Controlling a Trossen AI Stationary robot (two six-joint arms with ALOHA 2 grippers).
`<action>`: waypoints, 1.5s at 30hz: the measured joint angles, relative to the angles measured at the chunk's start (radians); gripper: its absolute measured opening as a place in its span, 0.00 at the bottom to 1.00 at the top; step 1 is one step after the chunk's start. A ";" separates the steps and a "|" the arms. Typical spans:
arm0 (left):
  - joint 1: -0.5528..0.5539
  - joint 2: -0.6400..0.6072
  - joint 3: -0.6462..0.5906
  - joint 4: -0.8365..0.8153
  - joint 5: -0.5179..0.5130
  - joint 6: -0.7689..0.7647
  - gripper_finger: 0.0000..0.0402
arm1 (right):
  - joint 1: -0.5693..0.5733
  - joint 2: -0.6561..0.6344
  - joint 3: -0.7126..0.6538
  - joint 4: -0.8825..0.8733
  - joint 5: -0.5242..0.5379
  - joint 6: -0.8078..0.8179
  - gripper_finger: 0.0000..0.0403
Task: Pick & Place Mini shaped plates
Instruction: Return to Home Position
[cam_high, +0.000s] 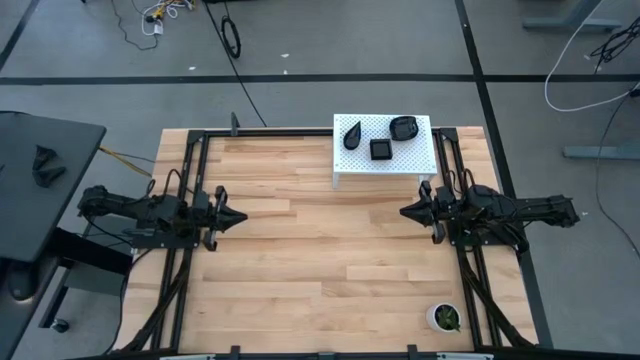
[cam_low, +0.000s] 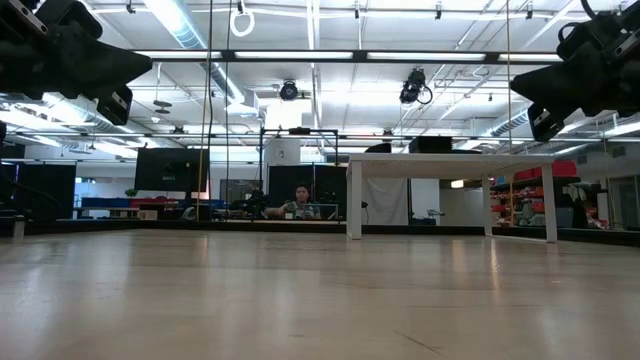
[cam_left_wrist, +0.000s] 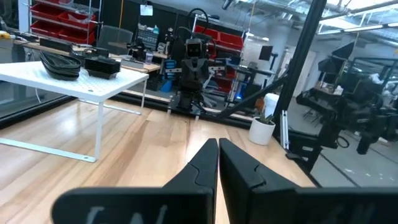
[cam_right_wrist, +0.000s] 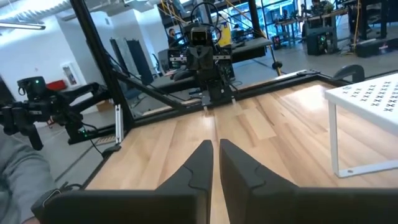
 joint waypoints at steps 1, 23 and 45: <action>0.000 0.000 0.000 0.000 0.000 -0.007 0.05 | 0.000 0.000 0.000 0.000 0.000 0.000 0.09; 0.000 0.000 0.000 0.003 0.000 -0.026 0.05 | 0.000 0.000 0.000 0.000 0.001 0.000 0.09; 0.000 0.000 0.000 0.003 0.000 -0.027 0.05 | 0.000 0.000 0.000 0.000 0.001 0.000 0.09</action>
